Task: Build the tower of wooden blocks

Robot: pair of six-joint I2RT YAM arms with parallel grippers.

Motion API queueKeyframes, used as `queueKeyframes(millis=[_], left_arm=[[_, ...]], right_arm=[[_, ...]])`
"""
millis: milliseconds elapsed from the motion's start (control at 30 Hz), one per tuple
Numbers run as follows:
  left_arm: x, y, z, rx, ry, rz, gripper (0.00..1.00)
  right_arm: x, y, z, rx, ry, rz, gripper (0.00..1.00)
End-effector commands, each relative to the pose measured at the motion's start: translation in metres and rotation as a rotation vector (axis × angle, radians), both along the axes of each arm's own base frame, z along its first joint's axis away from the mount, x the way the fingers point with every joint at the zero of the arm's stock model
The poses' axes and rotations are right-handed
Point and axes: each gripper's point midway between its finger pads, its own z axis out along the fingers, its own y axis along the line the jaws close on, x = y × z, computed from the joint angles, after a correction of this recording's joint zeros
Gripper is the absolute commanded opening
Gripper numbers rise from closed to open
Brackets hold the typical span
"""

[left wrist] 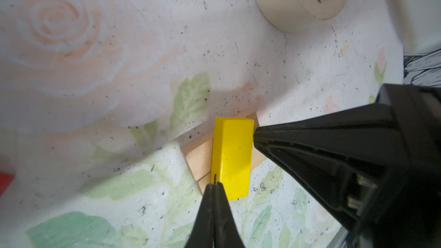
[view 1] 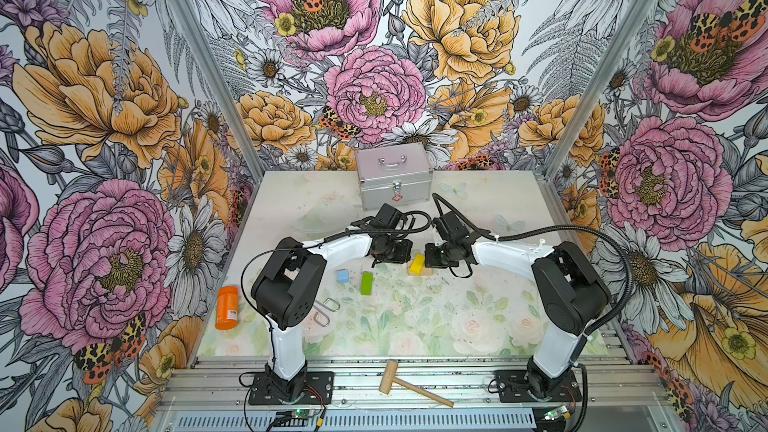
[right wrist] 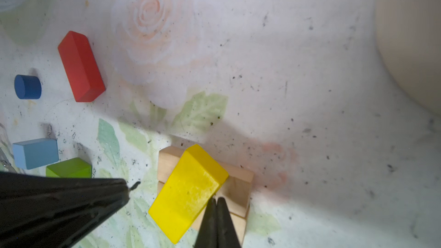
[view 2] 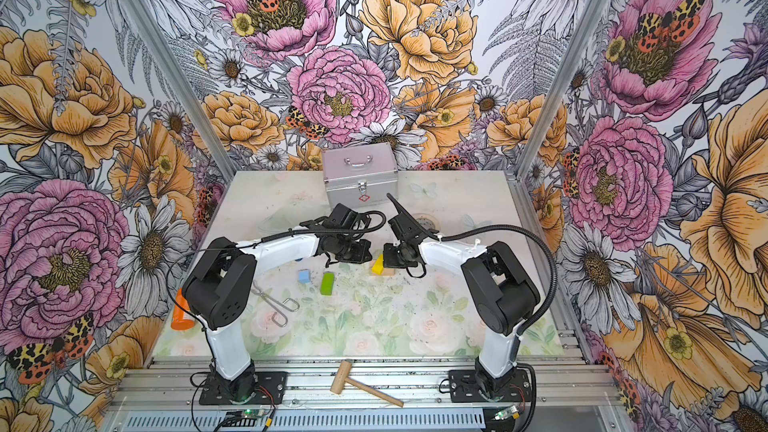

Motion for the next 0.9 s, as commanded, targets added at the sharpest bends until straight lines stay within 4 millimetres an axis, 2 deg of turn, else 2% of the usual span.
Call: queueKeyframes(millis=[0, 600, 867], left_arm=[[-0.007, 0.0, -0.008, 0.01, 0.014, -0.019, 0.03], [-0.011, 0.0, -0.02, 0.021, 0.048, -0.019, 0.02], [-0.013, -0.003, -0.018, 0.017, 0.044, -0.027, 0.02]], right_arm=[[0.01, 0.005, 0.002, 0.021, -0.008, -0.006, 0.0], [0.014, 0.007, 0.002, 0.027, -0.011, -0.004, 0.0], [0.014, 0.008, 0.001, 0.03, -0.008, -0.004, 0.0]])
